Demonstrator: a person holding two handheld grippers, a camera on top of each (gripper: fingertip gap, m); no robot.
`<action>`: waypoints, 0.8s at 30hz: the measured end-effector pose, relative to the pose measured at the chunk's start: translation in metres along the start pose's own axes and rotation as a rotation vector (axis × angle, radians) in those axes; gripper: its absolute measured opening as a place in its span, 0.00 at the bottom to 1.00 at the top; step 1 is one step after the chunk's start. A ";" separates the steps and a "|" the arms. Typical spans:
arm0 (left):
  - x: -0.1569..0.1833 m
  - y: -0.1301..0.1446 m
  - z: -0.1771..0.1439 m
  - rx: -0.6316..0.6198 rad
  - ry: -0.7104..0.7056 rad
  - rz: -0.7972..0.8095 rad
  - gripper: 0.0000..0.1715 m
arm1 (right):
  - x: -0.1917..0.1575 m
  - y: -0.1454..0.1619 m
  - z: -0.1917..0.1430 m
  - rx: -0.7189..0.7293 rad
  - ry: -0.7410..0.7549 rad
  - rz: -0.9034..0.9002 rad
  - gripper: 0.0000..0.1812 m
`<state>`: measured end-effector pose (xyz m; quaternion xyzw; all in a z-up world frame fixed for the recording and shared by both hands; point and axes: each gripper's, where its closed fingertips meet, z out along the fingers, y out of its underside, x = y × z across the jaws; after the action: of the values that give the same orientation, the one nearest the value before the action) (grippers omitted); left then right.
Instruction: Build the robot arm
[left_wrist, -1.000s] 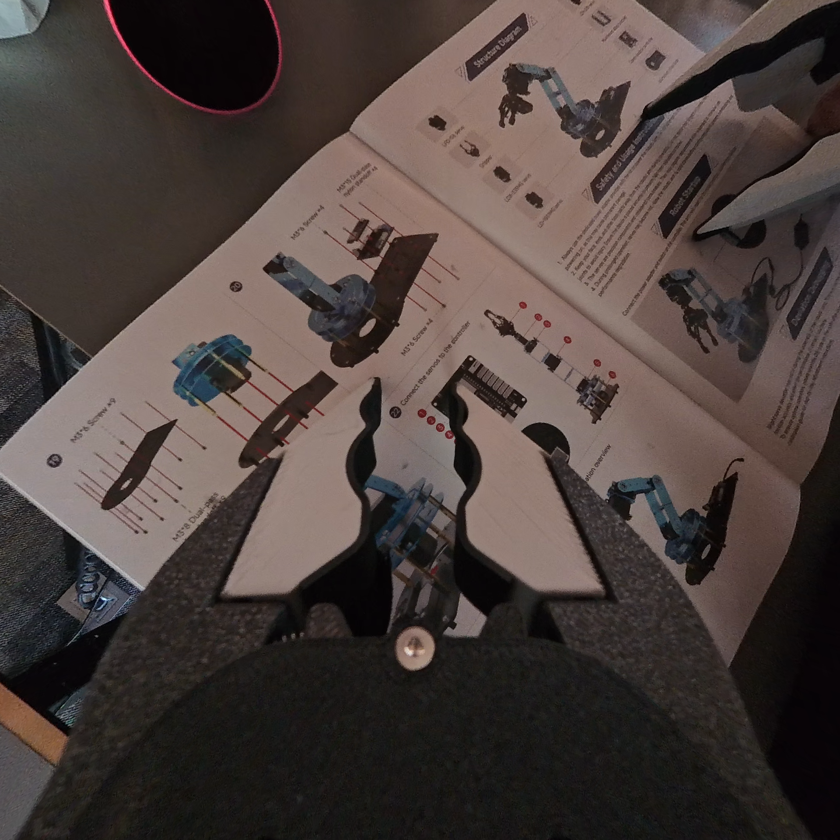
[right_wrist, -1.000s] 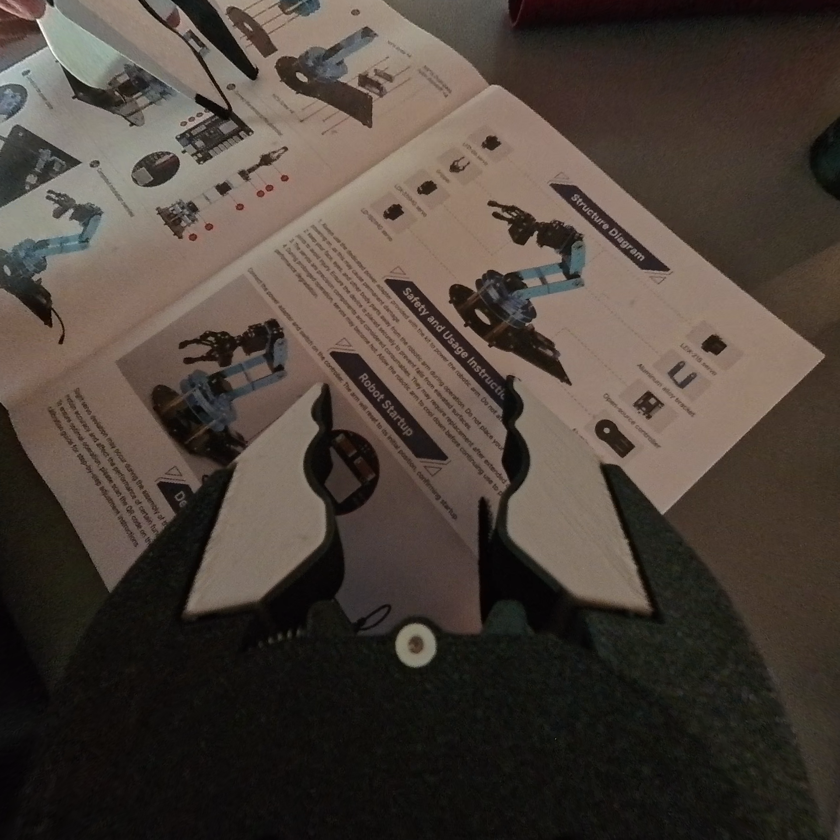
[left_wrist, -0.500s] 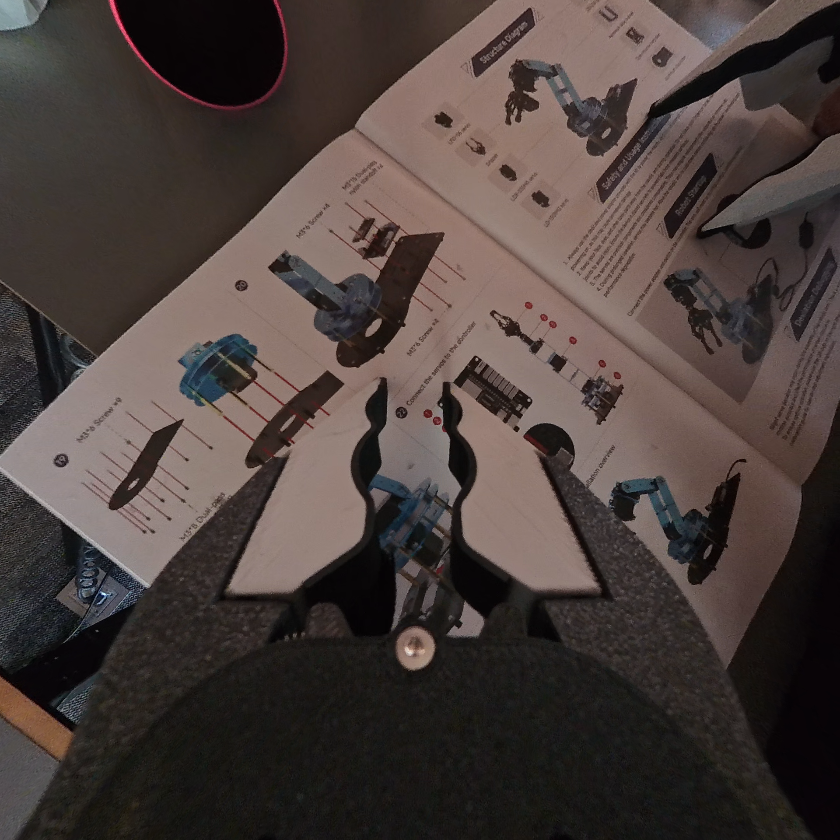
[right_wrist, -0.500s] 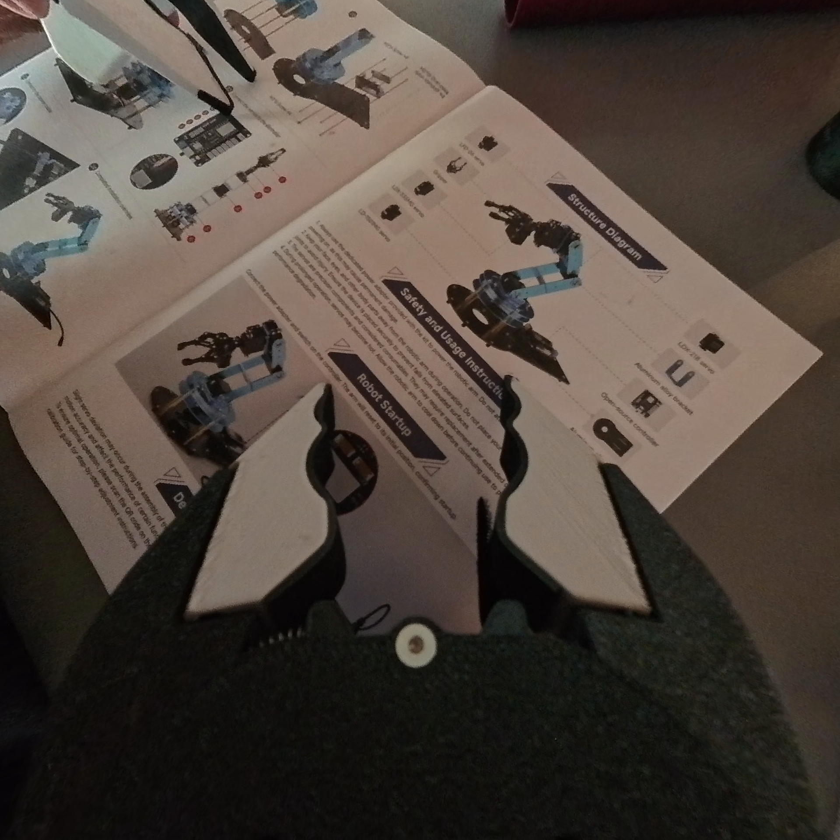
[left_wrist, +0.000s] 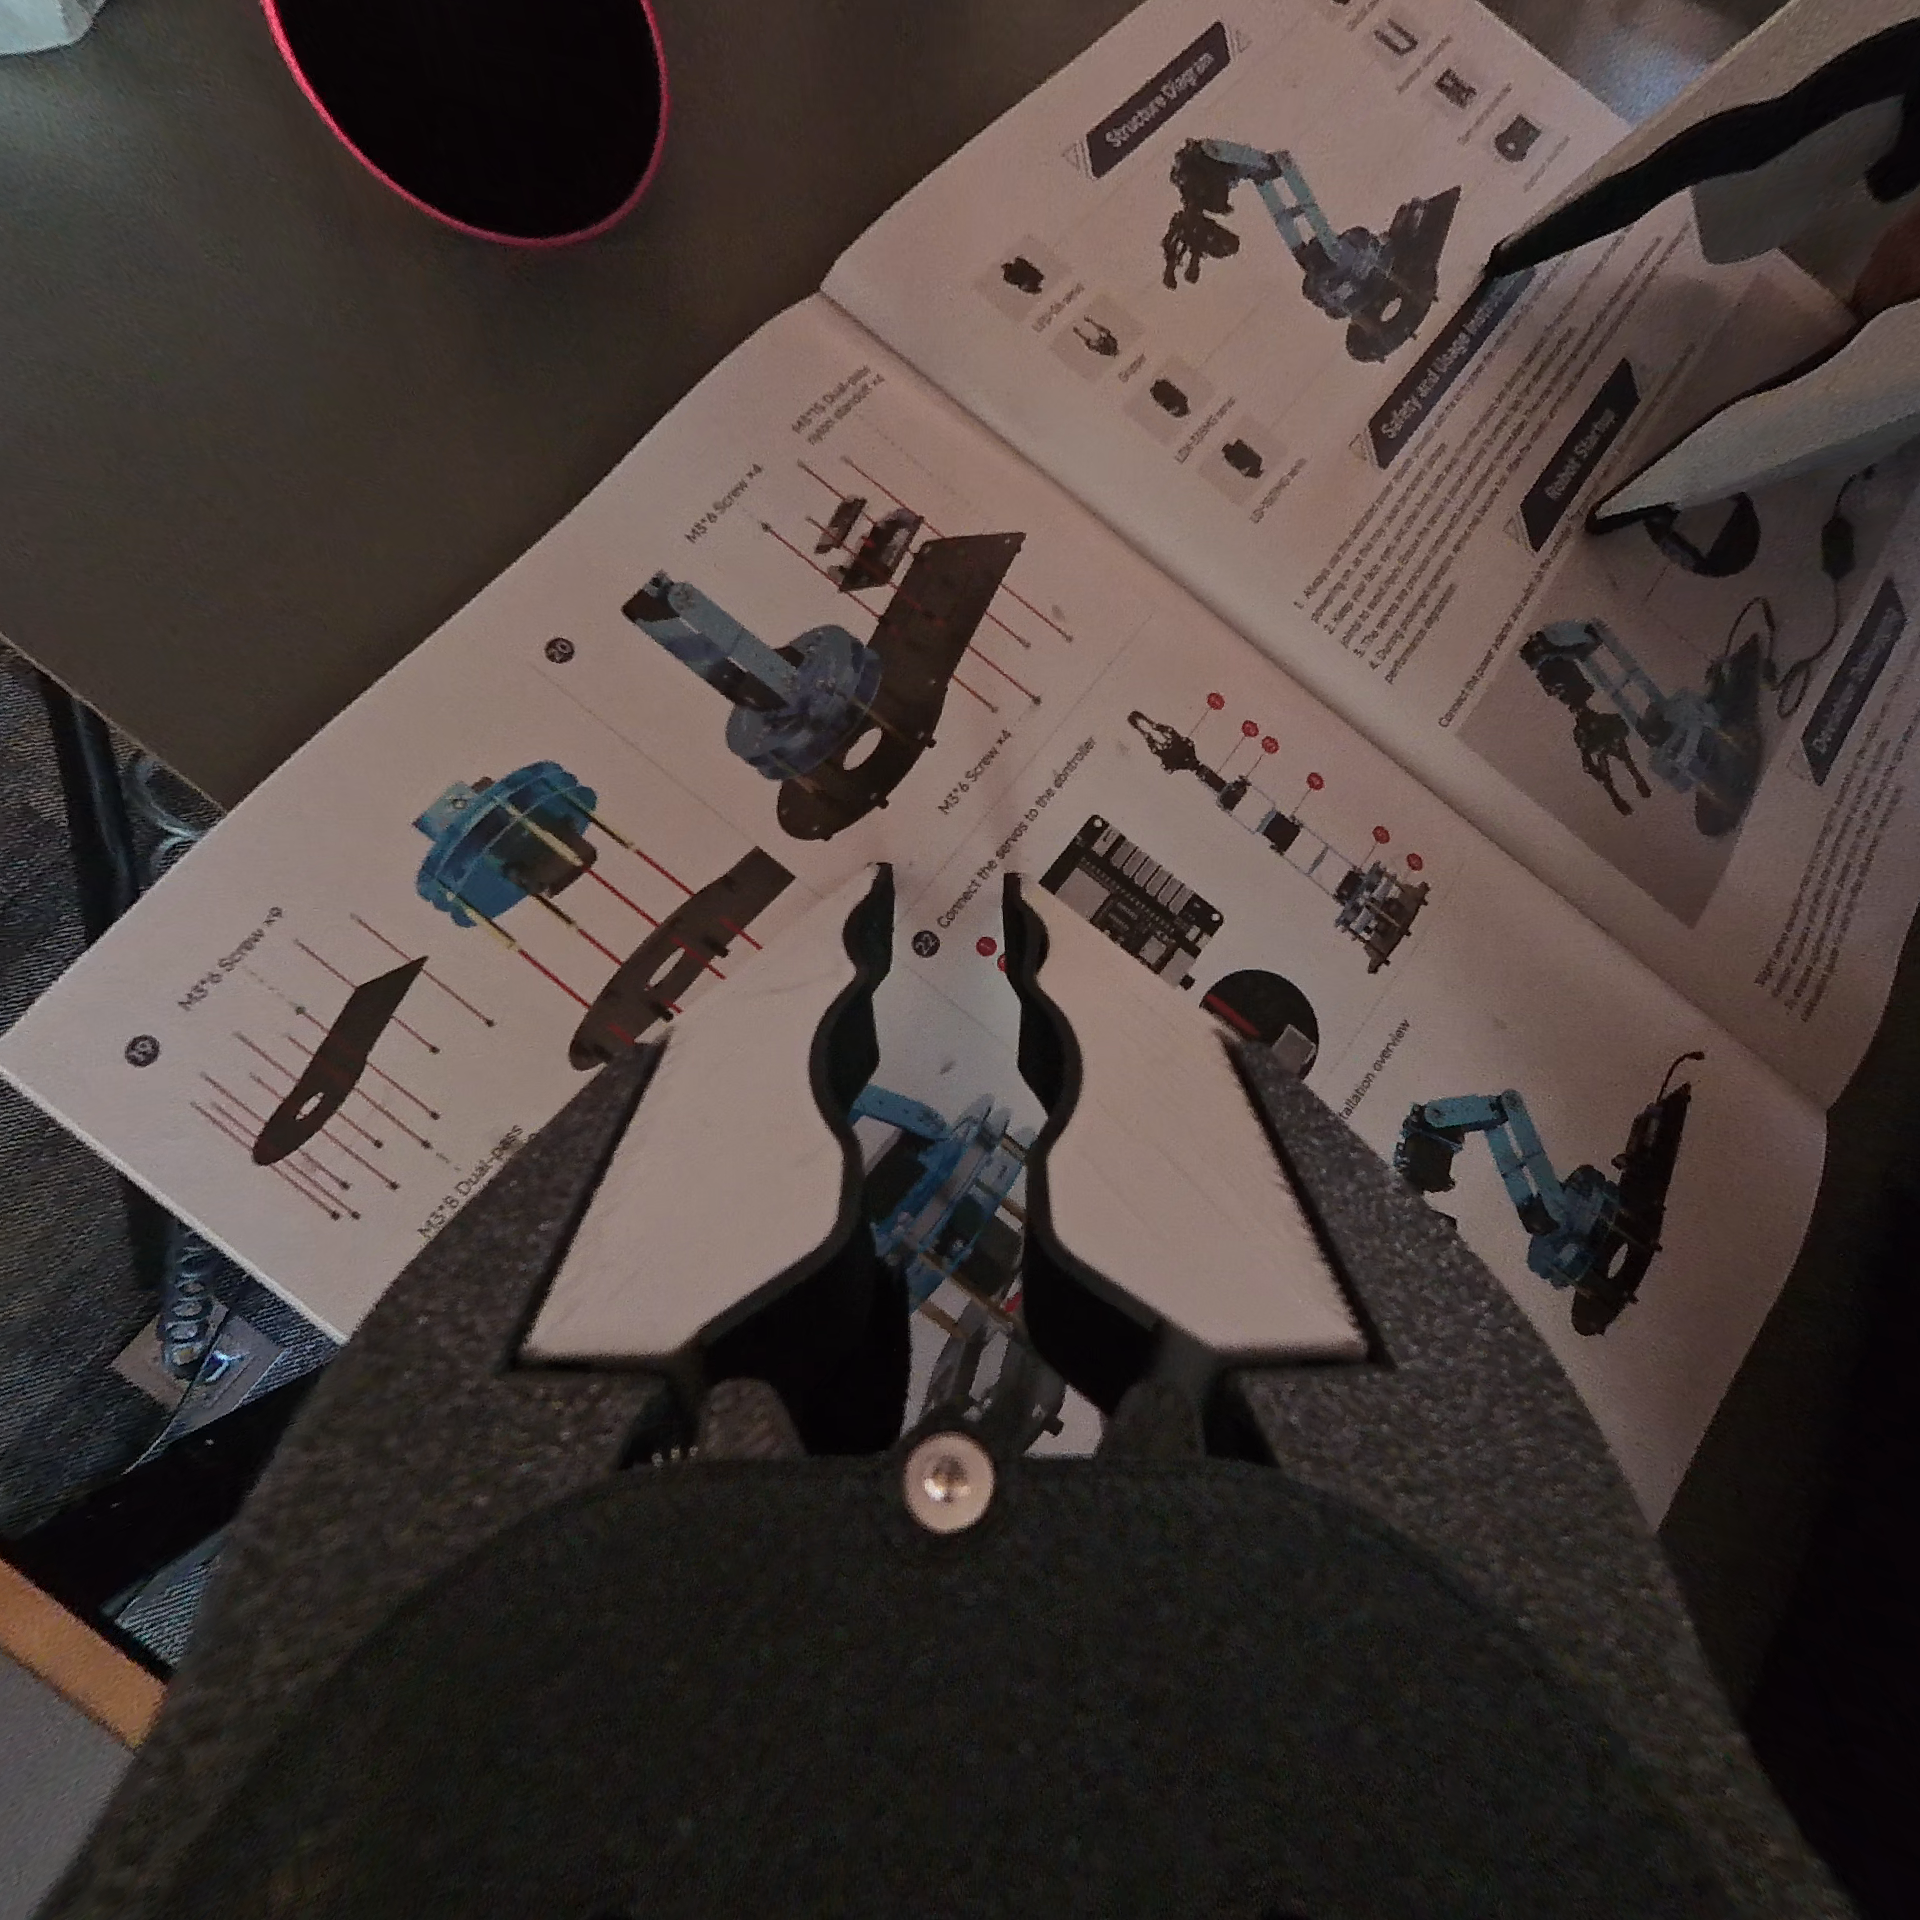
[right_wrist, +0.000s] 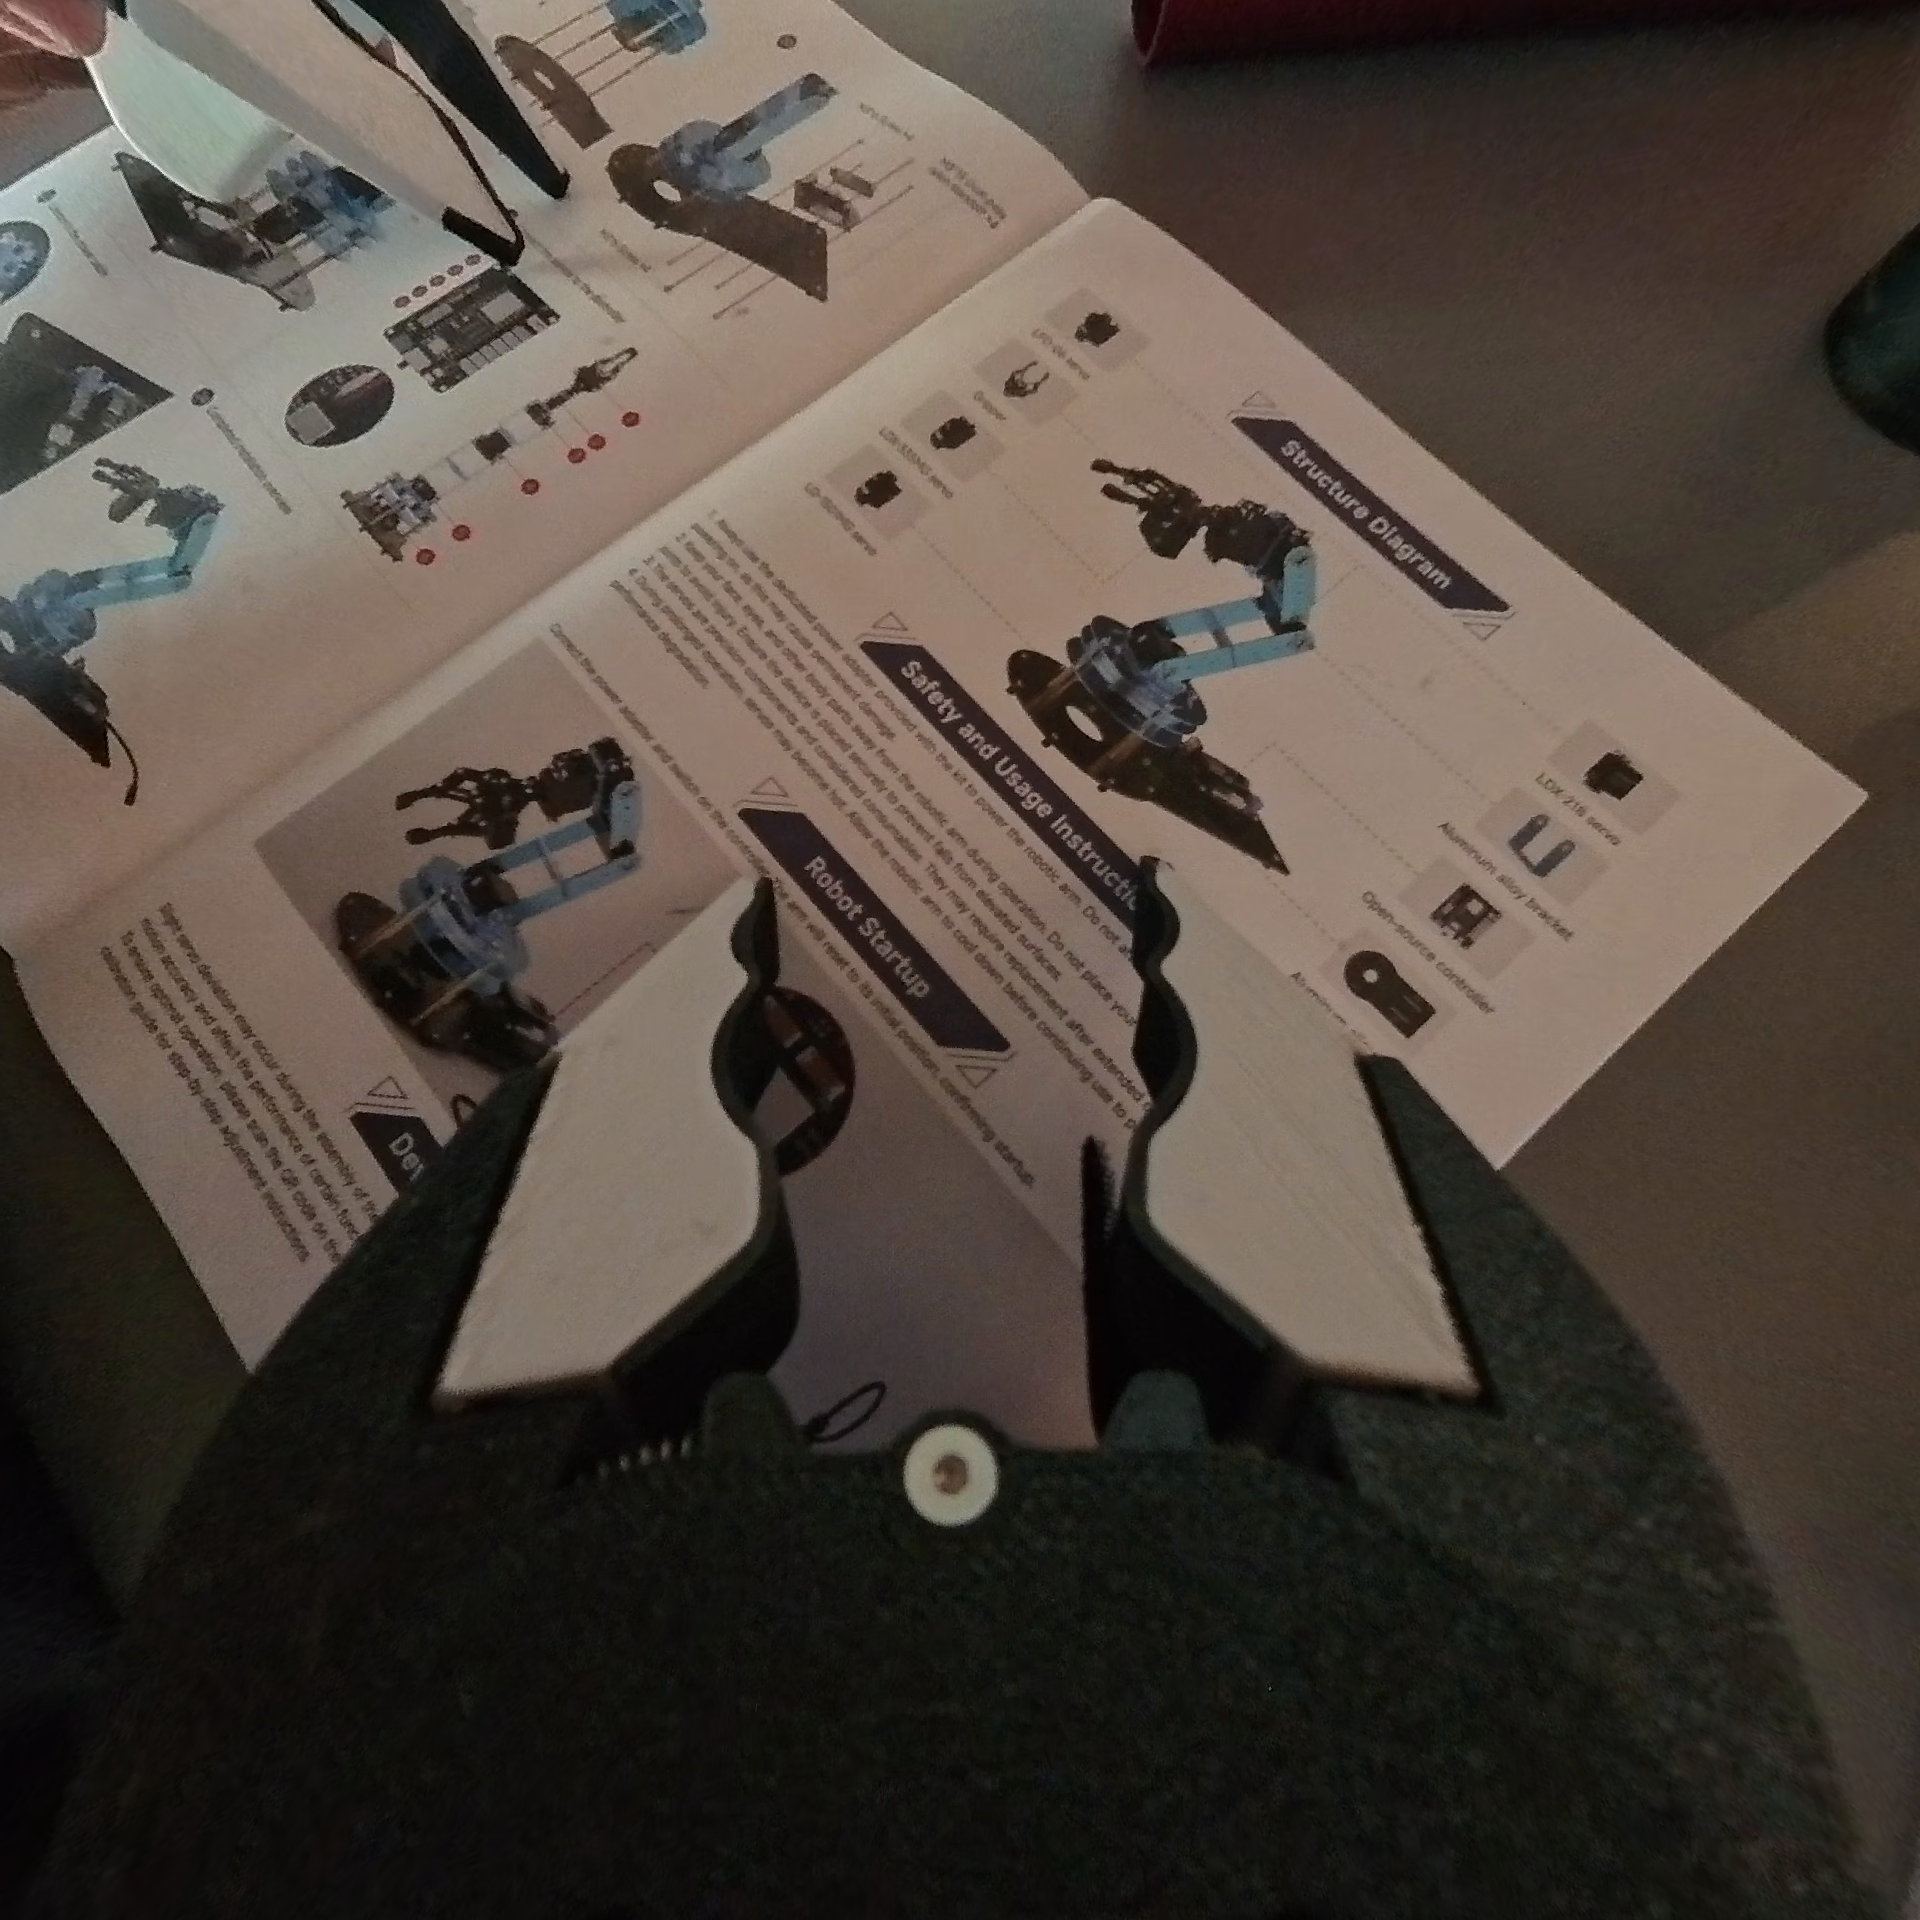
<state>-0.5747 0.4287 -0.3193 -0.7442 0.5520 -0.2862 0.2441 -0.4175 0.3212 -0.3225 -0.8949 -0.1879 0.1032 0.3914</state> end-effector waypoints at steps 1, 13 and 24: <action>0.000 0.000 0.000 0.001 0.001 -0.002 0.12 | 0.000 0.000 0.000 0.000 0.000 0.000 0.38; 0.000 0.000 0.000 0.002 0.003 -0.009 0.11 | 0.001 0.000 0.000 0.002 0.001 0.006 0.37; -0.001 0.000 0.000 0.001 0.005 -0.009 0.11 | 0.001 0.000 -0.001 0.002 0.003 0.008 0.36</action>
<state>-0.5745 0.4293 -0.3197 -0.7459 0.5492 -0.2891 0.2418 -0.4160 0.3215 -0.3222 -0.8954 -0.1837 0.1035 0.3923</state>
